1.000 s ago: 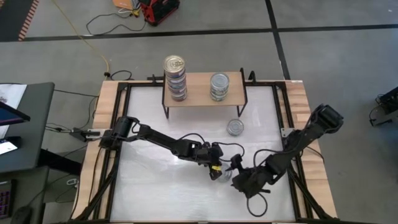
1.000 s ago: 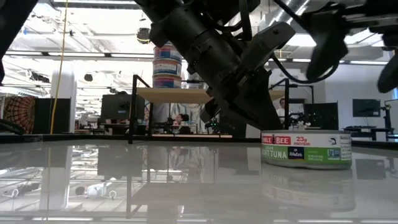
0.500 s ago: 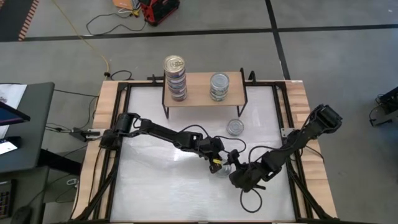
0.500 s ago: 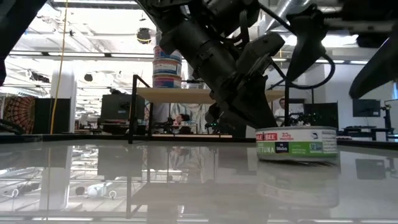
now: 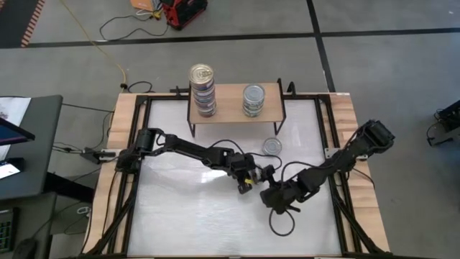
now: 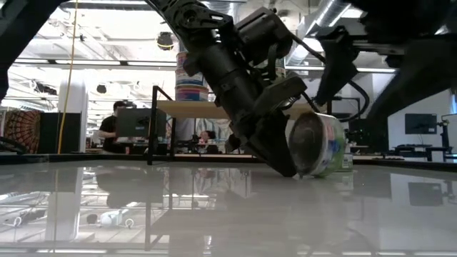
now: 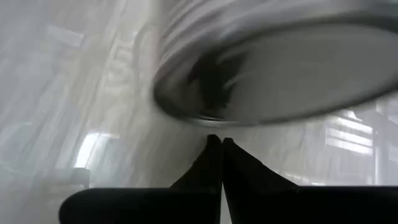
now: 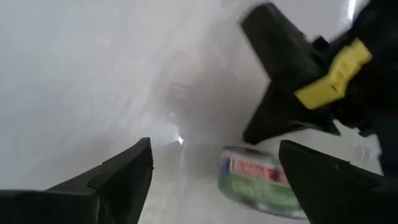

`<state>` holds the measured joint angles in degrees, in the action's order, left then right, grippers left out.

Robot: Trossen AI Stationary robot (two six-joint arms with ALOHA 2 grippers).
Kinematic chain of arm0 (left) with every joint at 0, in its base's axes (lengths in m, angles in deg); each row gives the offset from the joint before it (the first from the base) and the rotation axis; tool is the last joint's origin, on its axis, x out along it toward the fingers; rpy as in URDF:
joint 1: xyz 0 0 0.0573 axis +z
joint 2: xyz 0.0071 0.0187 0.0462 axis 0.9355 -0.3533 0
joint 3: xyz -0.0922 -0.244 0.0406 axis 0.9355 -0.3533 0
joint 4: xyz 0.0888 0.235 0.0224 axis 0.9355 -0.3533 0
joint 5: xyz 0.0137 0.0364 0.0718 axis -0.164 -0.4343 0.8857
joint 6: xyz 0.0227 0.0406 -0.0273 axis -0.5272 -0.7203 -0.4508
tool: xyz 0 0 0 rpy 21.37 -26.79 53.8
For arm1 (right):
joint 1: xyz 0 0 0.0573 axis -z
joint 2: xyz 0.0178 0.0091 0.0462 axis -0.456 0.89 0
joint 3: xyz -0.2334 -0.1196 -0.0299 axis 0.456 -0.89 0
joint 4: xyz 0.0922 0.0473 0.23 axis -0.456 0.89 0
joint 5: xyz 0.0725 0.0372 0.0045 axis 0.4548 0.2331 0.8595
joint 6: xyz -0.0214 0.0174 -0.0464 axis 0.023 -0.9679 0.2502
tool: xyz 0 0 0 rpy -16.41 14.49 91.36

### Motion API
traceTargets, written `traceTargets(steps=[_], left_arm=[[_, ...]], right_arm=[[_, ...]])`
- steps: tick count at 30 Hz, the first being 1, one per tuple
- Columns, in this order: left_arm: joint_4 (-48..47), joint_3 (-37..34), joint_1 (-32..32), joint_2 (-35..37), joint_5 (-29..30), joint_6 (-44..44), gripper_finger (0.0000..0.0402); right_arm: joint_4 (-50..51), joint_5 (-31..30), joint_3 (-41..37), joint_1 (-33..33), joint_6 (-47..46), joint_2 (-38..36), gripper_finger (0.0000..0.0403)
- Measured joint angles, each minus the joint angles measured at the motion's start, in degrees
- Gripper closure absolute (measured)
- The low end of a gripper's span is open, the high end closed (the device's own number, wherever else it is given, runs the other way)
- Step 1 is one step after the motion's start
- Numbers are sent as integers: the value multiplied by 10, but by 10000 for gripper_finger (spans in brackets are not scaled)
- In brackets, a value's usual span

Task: Stack canned seafood by type on shelf
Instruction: Stack the green tuna can on top of the green tuna can

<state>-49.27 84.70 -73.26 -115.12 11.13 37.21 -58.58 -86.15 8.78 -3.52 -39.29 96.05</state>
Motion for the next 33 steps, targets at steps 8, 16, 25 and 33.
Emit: traceTargets(steps=[8, 16, 25, 33], left_arm=[[-11, 0, -12, 11, 39, -33, 401], [-61, -1, -40, 43, 143, -55, 401], [-106, 0, -80, 108, 261, -131, 327], [-1, 5, -88, 111, 193, -260, 171]], right_arm=[[108, -53, 47, -22, -45, 0, 32], [172, -17, 66, -30, -151, 0, 47], [205, -7, 66, -85, -253, -40, 49], [237, 1, 59, -128, -386, -58, 49]])
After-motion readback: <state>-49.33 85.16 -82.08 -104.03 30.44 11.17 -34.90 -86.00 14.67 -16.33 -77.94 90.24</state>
